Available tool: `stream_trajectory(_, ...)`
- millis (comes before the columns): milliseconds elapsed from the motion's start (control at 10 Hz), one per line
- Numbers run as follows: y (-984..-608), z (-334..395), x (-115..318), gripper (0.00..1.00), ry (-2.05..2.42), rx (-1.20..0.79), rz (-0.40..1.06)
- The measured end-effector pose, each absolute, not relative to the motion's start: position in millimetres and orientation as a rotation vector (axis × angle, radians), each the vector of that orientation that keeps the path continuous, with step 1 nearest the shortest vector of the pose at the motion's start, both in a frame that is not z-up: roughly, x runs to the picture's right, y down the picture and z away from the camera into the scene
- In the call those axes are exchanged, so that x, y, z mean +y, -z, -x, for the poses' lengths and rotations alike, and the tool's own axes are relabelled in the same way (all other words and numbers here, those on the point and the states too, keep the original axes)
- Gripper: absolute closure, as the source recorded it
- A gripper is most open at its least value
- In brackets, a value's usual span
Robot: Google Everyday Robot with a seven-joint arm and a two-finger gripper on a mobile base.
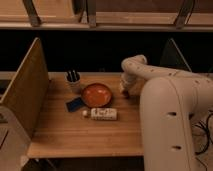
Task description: Place the pepper in the ceramic bowl
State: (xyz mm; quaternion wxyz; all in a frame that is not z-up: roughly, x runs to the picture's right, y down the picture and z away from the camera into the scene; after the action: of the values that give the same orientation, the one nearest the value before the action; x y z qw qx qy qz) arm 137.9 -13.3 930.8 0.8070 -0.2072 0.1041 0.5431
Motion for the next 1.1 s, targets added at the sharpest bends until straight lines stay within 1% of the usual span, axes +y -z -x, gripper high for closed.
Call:
stream_trajectory(200,-906,-126,-65,0.90,-1.105,0.124,0.319)
stream_trajectory(400,-888,-94,-90,0.90,-1.035,0.023,0.267)
stream_trajectory(500,-882,-74,-92,0.90,-1.012,-0.024,0.270)
stream_trajectory(600,-874,-52,-91,0.90,-0.986,-0.075,0.281)
stream_trajectory(700,-864,-24,-77,0.90,-0.965,-0.140,0.326)
stream_trajectory(1000,-845,19,-34,0.90,-0.914,-0.254,0.445)
stream_trajectory(1100,-840,25,-26,0.86,-0.906,-0.277,0.468)
